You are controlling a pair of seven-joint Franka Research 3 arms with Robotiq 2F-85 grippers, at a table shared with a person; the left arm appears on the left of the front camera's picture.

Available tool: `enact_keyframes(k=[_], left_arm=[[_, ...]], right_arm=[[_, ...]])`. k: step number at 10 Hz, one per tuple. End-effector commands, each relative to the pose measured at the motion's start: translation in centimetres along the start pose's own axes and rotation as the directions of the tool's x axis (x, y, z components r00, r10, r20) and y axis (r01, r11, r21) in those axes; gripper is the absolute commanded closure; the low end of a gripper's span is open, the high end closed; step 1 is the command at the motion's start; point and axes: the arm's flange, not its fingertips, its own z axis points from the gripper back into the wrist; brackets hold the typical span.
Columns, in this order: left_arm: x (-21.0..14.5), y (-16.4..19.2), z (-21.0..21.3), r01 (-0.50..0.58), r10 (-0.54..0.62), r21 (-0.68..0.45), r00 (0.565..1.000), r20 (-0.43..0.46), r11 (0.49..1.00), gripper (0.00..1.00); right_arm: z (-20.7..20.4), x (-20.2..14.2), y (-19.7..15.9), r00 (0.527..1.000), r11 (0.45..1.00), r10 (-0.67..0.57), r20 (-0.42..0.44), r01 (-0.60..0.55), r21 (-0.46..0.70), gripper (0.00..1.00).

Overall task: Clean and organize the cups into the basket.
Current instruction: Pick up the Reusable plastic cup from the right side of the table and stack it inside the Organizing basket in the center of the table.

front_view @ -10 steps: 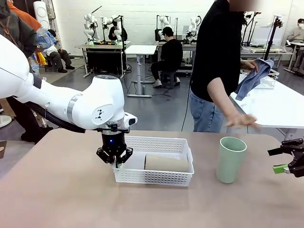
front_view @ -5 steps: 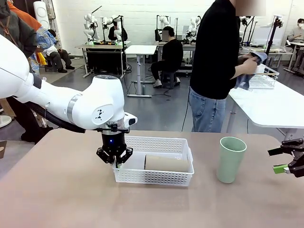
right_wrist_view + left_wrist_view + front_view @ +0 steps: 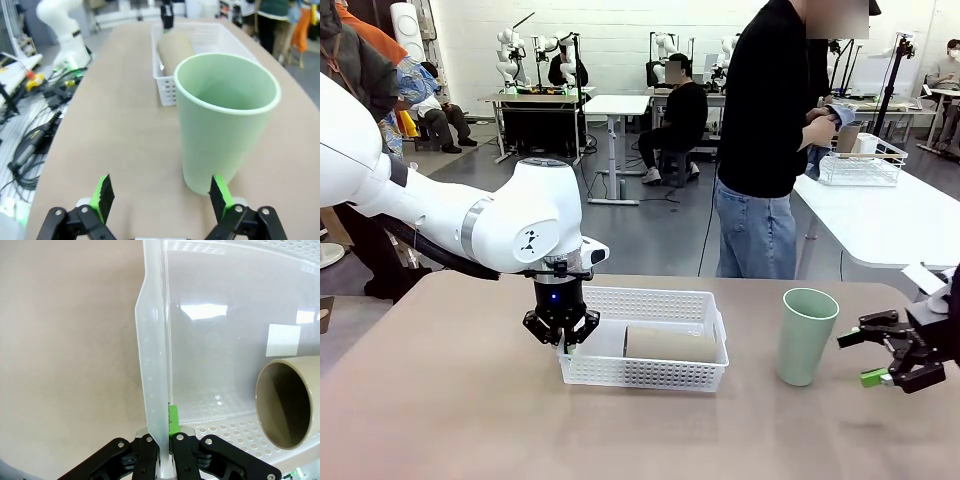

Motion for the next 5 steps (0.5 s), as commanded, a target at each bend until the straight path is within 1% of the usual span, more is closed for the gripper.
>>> enact_keyframes(k=[1, 2, 5], left_arm=[[-0.1, 0.0, 0.0, -0.002, 0.002, -0.002, 1.0, -0.001, 1.0, 1.0], [-0.1, 0.0, 0.0, -0.002, 0.002, -0.002, 1.0, -0.001, 1.0, 1.0], [-0.1, 0.0, 0.0, -0.002, 0.002, -0.002, 1.0, -0.001, 1.0, 1.0]], right_arm=[[0.0, -0.9, -2.4, 0.996, 0.995, 0.051, 0.076, -0.057, 0.079, 0.0], [0.0, -1.3, -3.0, 0.994, 0.995, 0.049, 0.1, -0.058, 0.08, 0.0], [-0.3, -2.0, -3.7, 0.995, 0.998, 0.017, 0.097, -0.023, 0.065, 0.0]])
